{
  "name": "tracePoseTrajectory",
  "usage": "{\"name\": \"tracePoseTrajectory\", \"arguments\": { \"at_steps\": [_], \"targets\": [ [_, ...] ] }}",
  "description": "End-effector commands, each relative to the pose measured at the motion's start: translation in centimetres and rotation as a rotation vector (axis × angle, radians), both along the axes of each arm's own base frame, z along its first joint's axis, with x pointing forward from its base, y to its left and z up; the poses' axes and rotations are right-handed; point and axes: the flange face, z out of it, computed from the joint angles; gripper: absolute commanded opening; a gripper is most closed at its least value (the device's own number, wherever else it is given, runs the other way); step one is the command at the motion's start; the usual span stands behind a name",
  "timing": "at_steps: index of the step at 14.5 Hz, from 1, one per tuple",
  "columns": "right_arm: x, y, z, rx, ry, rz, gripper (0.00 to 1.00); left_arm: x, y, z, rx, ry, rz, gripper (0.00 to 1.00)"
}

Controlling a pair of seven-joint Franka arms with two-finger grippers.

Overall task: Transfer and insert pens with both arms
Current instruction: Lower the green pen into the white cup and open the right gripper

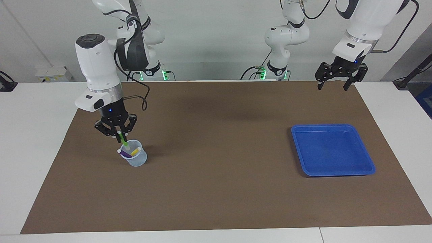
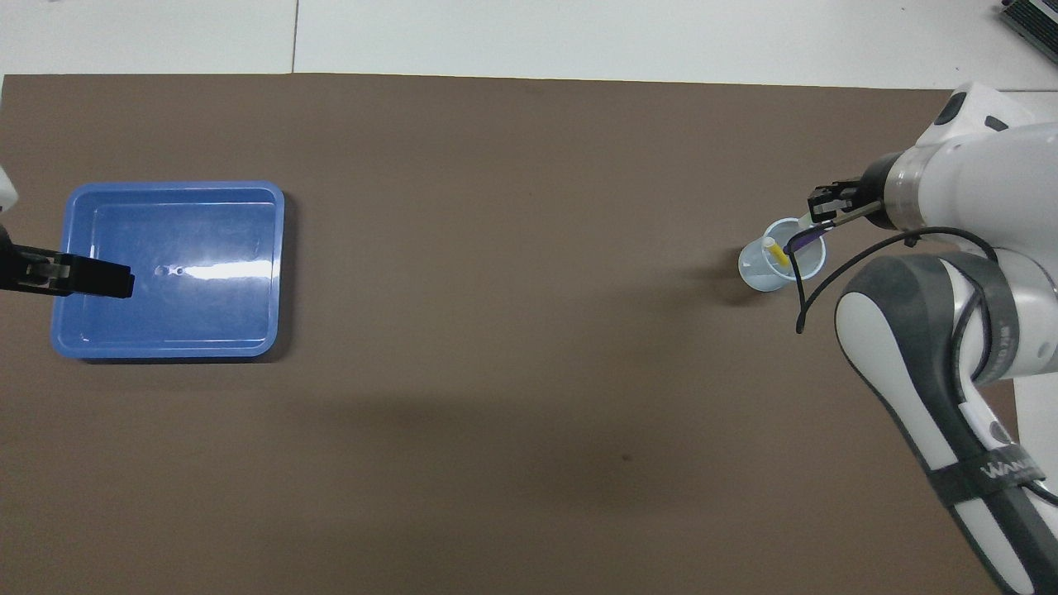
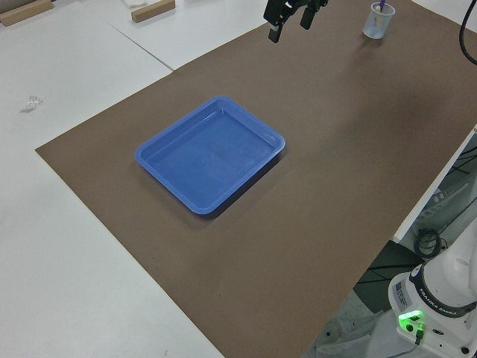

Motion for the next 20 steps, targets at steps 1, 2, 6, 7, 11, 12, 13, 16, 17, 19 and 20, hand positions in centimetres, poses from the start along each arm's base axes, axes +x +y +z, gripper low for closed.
{"name": "tracePoseTrajectory", "arguments": {
  "at_steps": [1, 2, 6, 7, 11, 12, 13, 16, 17, 19, 20],
  "targets": [
    [-0.4, 0.3, -1.4, -0.018, 0.008, 0.021, 0.0, -1.4, 0.0, 1.5, 0.016, -0.017, -0.028, 1.0],
    [-0.8, 0.5, -2.4, -0.019, 0.028, 0.025, 0.0, -1.7, -0.4, 0.6, 0.018, -0.007, -0.031, 1.0],
    [-1.4, 0.2, -4.5, -0.017, 0.043, 0.021, 0.0, -2.0, -0.6, 0.7, 0.02, -0.001, -0.036, 1.0],
    [-1.6, 0.1, -5.0, -0.016, 0.045, 0.02, 0.0, -2.0, -0.2, 0.7, 0.02, -0.001, -0.027, 1.0],
    [-1.8, 0.1, -5.4, -0.015, 0.04, 0.022, 0.0, -2.0, 0.3, 0.7, 0.019, -0.002, -0.018, 1.0],
    [-1.8, 0.1, -5.5, -0.016, 0.042, 0.023, 0.0, -2.0, 0.3, 0.7, 0.02, -0.002, -0.019, 1.0],
    [-1.8, 0.0, -5.5, -0.016, 0.042, 0.022, 0.0, -2.0, 0.2, 0.7, 0.02, -0.002, -0.021, 1.0],
    [-1.8, 0.1, -5.5, -0.016, 0.042, 0.023, 0.0, -2.0, 0.2, 0.7, 0.02, -0.002, -0.021, 1.0],
    [-1.8, 0.1, -5.6, -0.016, 0.044, 0.023, 0.34, -2.0, 0.2, 0.7, 0.02, -0.002, -0.021, 1.0],
    [-1.7, 0.0, -5.5, -0.016, 0.042, 0.022, 0.64, -2.0, 0.3, 0.7, 0.02, -0.002, -0.019, 1.0],
    [-1.7, 0.0, -5.5, -0.016, 0.042, 0.022, 0.7, -2.0, 0.3, 0.7, 0.02, -0.002, -0.019, 1.0]
  ]
}}
